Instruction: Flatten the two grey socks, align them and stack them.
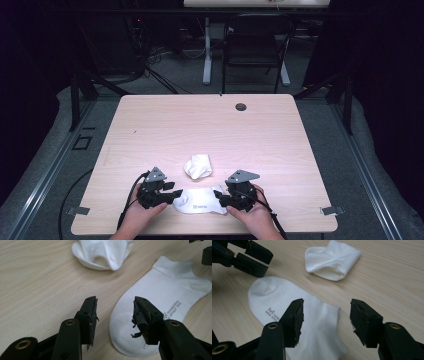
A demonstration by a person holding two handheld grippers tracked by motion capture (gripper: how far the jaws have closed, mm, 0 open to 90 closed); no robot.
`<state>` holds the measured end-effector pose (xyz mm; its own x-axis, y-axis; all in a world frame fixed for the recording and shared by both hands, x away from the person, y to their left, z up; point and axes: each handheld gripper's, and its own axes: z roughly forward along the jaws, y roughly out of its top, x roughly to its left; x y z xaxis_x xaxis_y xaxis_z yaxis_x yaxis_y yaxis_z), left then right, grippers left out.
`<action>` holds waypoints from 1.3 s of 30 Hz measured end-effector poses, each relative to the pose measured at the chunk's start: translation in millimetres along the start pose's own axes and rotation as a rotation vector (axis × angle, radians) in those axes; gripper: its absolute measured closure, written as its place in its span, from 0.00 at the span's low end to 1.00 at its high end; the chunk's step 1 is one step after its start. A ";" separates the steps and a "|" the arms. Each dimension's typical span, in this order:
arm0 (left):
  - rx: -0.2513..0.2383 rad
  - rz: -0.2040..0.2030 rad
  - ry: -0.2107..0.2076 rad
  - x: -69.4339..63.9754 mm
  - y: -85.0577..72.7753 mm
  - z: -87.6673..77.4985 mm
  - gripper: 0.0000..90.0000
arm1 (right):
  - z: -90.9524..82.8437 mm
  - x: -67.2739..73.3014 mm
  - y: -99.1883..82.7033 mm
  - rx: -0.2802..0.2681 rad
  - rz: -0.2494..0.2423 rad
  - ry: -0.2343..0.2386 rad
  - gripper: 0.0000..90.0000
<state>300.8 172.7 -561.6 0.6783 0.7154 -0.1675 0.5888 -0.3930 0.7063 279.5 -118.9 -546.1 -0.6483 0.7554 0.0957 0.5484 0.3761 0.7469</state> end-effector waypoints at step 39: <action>-0.022 -0.021 0.061 28.0 25.0 12.0 0.67 | 74.4 17.5 65.5 0.076 -0.069 -0.002 0.79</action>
<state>339.8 176.1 -556.8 0.6374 0.7576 -0.1409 0.5925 -0.3650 0.7182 343.4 -41.2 -544.5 -0.6850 0.7272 0.0448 0.5411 0.4666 0.6997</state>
